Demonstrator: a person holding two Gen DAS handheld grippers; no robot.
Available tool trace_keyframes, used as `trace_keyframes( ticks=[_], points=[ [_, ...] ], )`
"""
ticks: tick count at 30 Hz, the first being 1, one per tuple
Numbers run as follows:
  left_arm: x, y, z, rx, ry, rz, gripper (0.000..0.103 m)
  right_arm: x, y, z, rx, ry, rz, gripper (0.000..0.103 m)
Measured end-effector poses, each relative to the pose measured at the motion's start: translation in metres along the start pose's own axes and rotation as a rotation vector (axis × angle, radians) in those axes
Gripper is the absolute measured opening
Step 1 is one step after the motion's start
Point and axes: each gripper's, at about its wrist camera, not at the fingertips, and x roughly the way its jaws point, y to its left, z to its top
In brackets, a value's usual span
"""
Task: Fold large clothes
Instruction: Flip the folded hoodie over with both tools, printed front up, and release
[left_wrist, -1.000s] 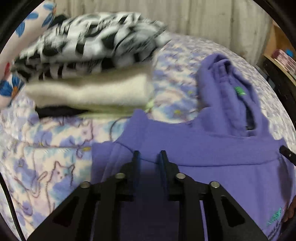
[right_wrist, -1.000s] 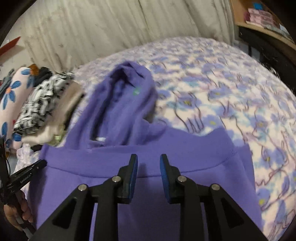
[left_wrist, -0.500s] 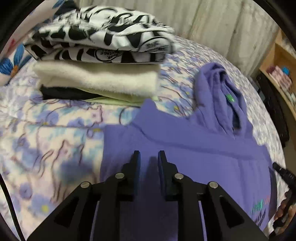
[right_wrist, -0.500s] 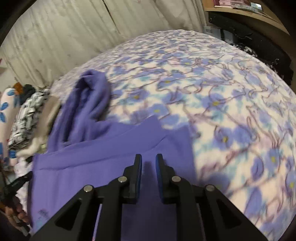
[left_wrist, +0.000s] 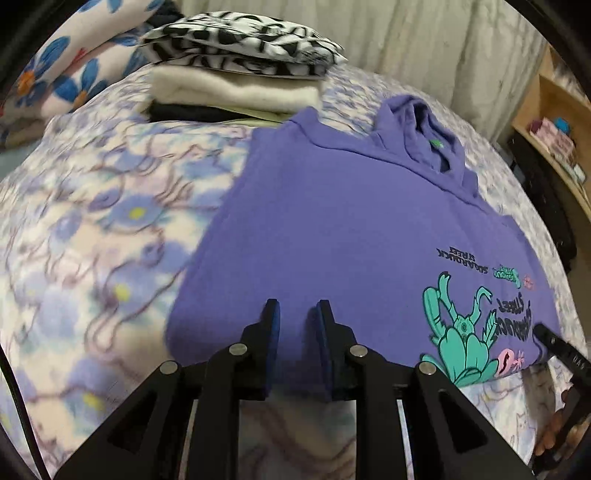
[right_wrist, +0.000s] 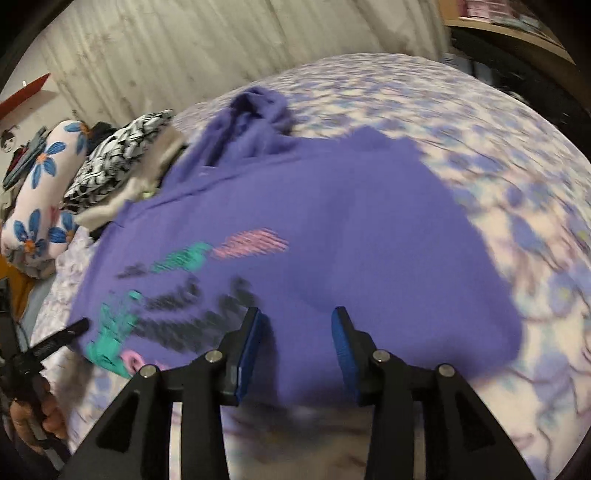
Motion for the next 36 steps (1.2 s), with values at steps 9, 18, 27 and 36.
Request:
trace_keyframes(
  ticks=[9, 18, 27, 36],
  points=[
    [-0.012, -0.006, -0.004, 0.04, -0.013, 0.085, 0.019, -0.027, -0.026, -0.007, 0.073, -0.007, -0.077, 0.039],
    [-0.04, -0.013, -0.007, 0.019, 0.009, 0.068, 0.022, -0.038, -0.028, -0.018, 0.153, 0.015, -0.053, 0.039],
    [-0.054, -0.033, -0.013, 0.075, 0.028, 0.066, 0.023, -0.045, -0.018, -0.018, 0.164, 0.022, -0.016, 0.039],
    [-0.046, -0.045, -0.003, 0.106, 0.029, 0.062, 0.03, -0.032, 0.0, -0.005, 0.16, 0.043, 0.028, 0.039]
  ],
)
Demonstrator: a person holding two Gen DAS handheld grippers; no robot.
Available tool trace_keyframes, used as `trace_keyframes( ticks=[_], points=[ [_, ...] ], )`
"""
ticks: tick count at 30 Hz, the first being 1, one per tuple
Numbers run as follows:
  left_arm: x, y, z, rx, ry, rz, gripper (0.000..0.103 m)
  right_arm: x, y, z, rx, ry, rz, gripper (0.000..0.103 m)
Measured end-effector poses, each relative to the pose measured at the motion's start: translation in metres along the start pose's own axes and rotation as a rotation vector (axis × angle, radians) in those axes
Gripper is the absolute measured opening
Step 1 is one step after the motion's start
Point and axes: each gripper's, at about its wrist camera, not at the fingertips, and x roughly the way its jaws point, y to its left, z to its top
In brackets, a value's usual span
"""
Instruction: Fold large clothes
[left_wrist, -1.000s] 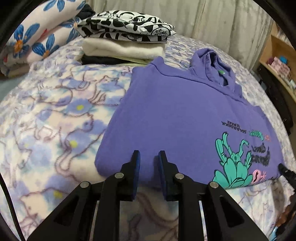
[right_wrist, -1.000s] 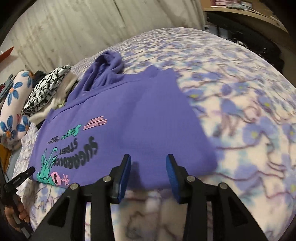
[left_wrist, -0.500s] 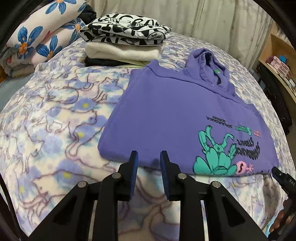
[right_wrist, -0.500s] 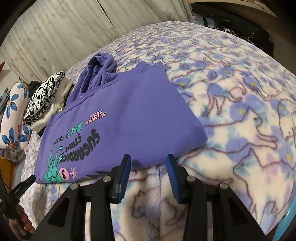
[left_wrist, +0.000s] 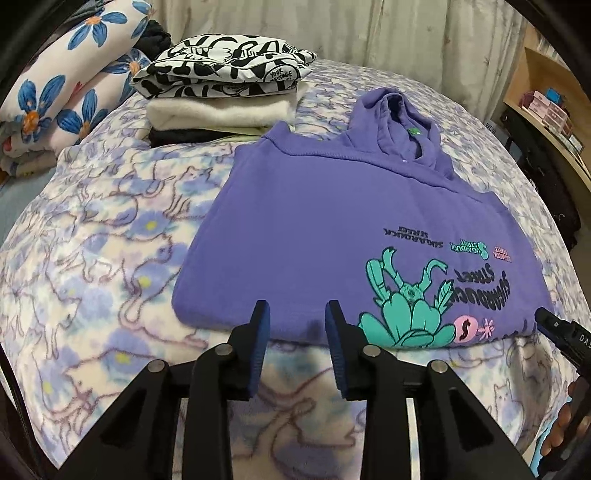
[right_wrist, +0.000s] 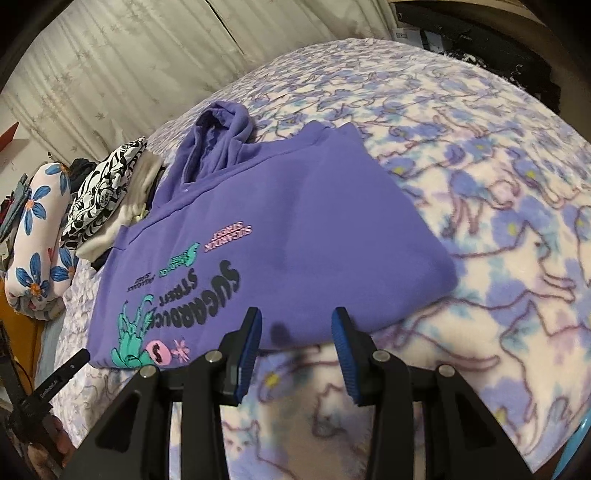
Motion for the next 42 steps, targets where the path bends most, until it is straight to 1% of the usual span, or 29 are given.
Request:
trace_keyframes(
  ticks=[3, 8, 11, 14, 15, 16, 17, 18, 21, 24, 26, 27, 28, 31, 34, 37, 39, 41, 42],
  points=[
    [0.008, -0.003, 0.004, 0.002, 0.009, -0.01, 0.031, 0.01, 0.009, 0.003, 0.001, 0.018, 0.025, 0.039],
    [0.024, -0.009, 0.013, 0.017, 0.037, -0.018, 0.032, 0.026, 0.023, 0.01, -0.024, 0.039, 0.041, 0.039],
    [0.03, -0.014, 0.027, 0.049, 0.042, -0.014, 0.032, 0.038, 0.035, 0.024, -0.06, 0.063, 0.053, 0.039],
    [0.031, -0.019, 0.057, 0.092, 0.014, -0.017, 0.032, 0.046, 0.053, 0.048, -0.129, 0.055, 0.055, 0.039],
    [0.031, -0.021, 0.068, 0.106, 0.001, -0.017, 0.034, 0.048, 0.057, 0.055, -0.148, 0.051, 0.054, 0.039],
    [0.033, -0.024, 0.085, 0.126, -0.016, -0.022, 0.036, 0.051, 0.066, 0.071, -0.178, 0.042, 0.05, 0.039],
    [0.035, -0.027, 0.097, 0.143, -0.026, -0.027, 0.044, 0.054, 0.071, 0.084, -0.19, 0.038, 0.055, 0.039],
    [0.039, -0.031, 0.112, 0.164, -0.037, -0.028, 0.049, 0.056, 0.073, 0.094, -0.193, 0.035, 0.065, 0.039],
    [0.056, -0.047, 0.151, 0.232, -0.069, -0.004, 0.049, 0.069, 0.087, 0.144, -0.199, 0.009, 0.105, 0.039],
    [0.089, -0.068, 0.198, 0.279, -0.083, -0.02, 0.049, 0.086, 0.1, 0.183, -0.225, -0.026, 0.088, 0.039],
    [0.113, -0.079, 0.225, 0.284, -0.073, -0.029, 0.049, 0.107, 0.108, 0.216, -0.241, -0.032, 0.085, 0.039],
    [0.13, -0.084, 0.24, 0.279, -0.058, -0.028, 0.049, 0.115, 0.109, 0.224, -0.237, -0.028, 0.084, 0.039],
    [0.143, -0.089, 0.25, 0.274, -0.049, -0.025, 0.049, 0.13, 0.11, 0.241, -0.229, -0.01, 0.088, 0.039],
    [0.193, -0.104, 0.287, 0.256, 0.002, -0.009, 0.049, 0.17, 0.108, 0.277, -0.191, 0.026, 0.059, 0.039],
    [0.233, -0.112, 0.31, 0.216, 0.048, 0.003, 0.049, 0.205, 0.104, 0.304, -0.143, 0.056, 0.053, 0.039],
    [0.266, -0.12, 0.325, 0.206, 0.083, 0.014, 0.049, 0.233, 0.101, 0.324, -0.111, 0.084, 0.059, 0.039],
    [0.282, -0.122, 0.33, 0.207, 0.095, 0.03, 0.049, 0.25, 0.1, 0.334, -0.098, 0.09, 0.04, 0.039],
    [0.298, -0.123, 0.333, 0.209, 0.118, 0.041, 0.049, 0.266, 0.098, 0.342, -0.095, 0.104, 0.045, 0.039],
    [0.307, -0.123, 0.334, 0.207, 0.137, 0.026, 0.049, 0.27, 0.096, 0.343, -0.092, 0.108, 0.045, 0.039]
  ],
)
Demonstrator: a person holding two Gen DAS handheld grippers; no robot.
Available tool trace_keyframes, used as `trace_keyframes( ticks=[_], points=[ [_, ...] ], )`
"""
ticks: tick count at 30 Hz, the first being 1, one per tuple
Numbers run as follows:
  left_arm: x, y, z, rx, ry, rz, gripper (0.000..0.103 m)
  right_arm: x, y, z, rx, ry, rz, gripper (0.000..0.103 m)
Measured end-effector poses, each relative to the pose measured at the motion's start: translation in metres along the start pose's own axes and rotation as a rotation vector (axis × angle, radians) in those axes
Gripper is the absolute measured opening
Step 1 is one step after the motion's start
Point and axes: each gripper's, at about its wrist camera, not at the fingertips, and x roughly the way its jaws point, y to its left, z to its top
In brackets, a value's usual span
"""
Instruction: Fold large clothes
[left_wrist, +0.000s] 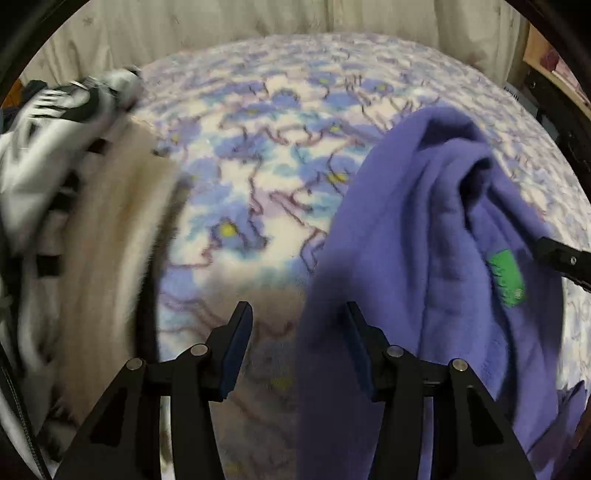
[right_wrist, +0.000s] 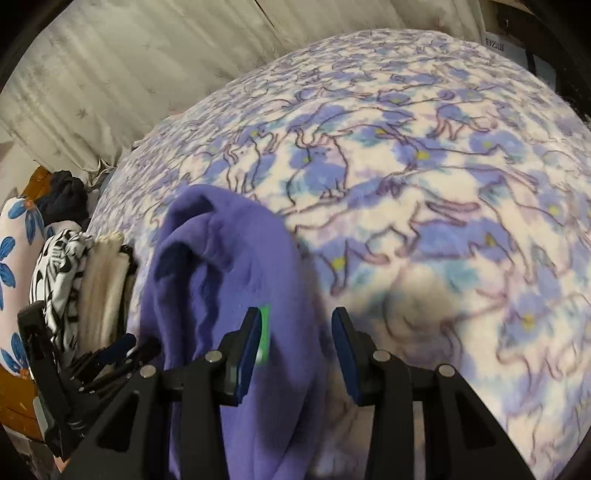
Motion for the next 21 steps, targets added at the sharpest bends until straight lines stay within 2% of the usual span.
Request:
trace_keyframes(
  ticks=[3, 4, 5, 6, 10, 13, 18, 21],
  points=[
    [0.013, 0.001, 0.005, -0.006, 0.003, -0.026, 0.048, 0.014, -0.003, 0.005, 0.004, -0.005, 0.01, 0.039],
    [0.014, 0.002, 0.006, -0.012, -0.009, -0.033, 0.045, 0.015, -0.003, 0.005, 0.001, -0.01, 0.012, 0.038],
    [0.015, 0.003, 0.007, -0.016, -0.015, -0.054, 0.02, 0.016, -0.002, 0.005, -0.006, -0.017, 0.012, 0.026],
    [0.015, 0.003, 0.008, -0.018, -0.012, -0.095, 0.004, 0.016, -0.002, 0.004, -0.015, -0.012, 0.009, 0.011],
    [-0.004, -0.001, 0.003, 0.025, -0.07, 0.007, 0.003, -0.002, -0.005, 0.0, -0.045, -0.051, -0.005, 0.009],
    [-0.031, 0.007, -0.004, 0.015, -0.106, 0.042, 0.003, -0.029, -0.01, -0.006, -0.049, -0.085, 0.024, 0.009],
    [-0.098, 0.018, -0.026, 0.032, -0.189, 0.027, 0.003, -0.089, -0.003, -0.03, -0.097, -0.155, 0.086, 0.008],
    [-0.149, 0.024, -0.056, 0.033, -0.238, -0.009, 0.003, -0.135, 0.011, -0.055, -0.153, -0.216, 0.128, 0.008]
  ],
)
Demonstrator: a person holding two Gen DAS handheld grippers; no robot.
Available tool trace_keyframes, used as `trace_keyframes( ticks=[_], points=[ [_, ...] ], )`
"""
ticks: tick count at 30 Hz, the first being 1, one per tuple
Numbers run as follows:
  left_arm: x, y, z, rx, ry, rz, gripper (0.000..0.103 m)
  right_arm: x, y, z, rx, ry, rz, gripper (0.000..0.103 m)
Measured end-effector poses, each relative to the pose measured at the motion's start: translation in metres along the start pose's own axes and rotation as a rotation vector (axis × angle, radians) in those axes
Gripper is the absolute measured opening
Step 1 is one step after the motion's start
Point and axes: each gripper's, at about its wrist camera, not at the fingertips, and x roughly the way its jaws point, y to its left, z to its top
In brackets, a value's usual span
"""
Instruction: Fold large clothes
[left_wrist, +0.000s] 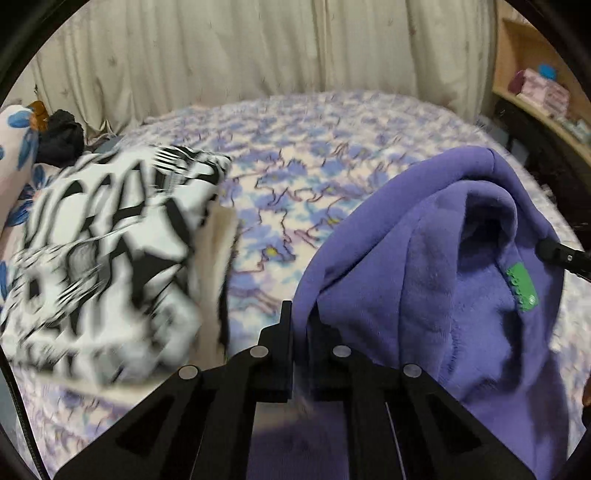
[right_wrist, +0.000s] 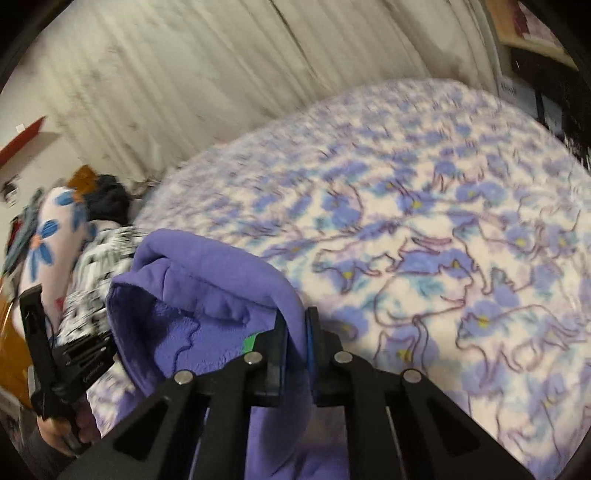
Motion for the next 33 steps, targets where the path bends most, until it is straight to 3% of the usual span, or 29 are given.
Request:
trace_keyframes(
  ticks=[6, 10, 16, 20, 22, 24, 26, 28, 33],
  points=[
    [-0.076, 0.01, -0.068, -0.018, 0.03, -0.107, 0.003, -0.09, 0.034, -0.059, -0.086, -0.062, 0.073, 0.008],
    [-0.105, 0.011, -0.133, -0.026, 0.079, -0.158, 0.004, -0.121, 0.043, -0.119, -0.167, -0.048, 0.046, 0.012],
    [-0.111, 0.005, -0.228, 0.001, 0.194, -0.183, 0.004, -0.115, 0.02, -0.218, -0.125, 0.147, -0.041, 0.019],
    [-0.11, 0.003, -0.27, -0.024, 0.251, -0.232, 0.014, -0.117, 0.007, -0.262, -0.041, 0.205, -0.029, 0.02],
    [-0.115, 0.004, -0.278, -0.041, 0.25, -0.264, 0.025, -0.122, 0.009, -0.275, -0.016, 0.212, -0.023, 0.025],
    [-0.123, 0.005, -0.279, -0.07, 0.243, -0.324, 0.048, -0.13, 0.012, -0.281, 0.005, 0.196, 0.002, 0.043],
    [-0.131, 0.007, -0.276, -0.11, 0.225, -0.388, 0.059, -0.138, 0.019, -0.282, 0.029, 0.178, 0.056, 0.051],
    [-0.137, 0.011, -0.271, -0.154, 0.2, -0.474, 0.065, -0.14, 0.026, -0.28, 0.046, 0.171, 0.109, 0.055],
    [-0.129, 0.014, -0.256, -0.266, 0.149, -0.638, 0.066, -0.136, 0.036, -0.267, 0.124, 0.142, 0.254, 0.058]
  ],
)
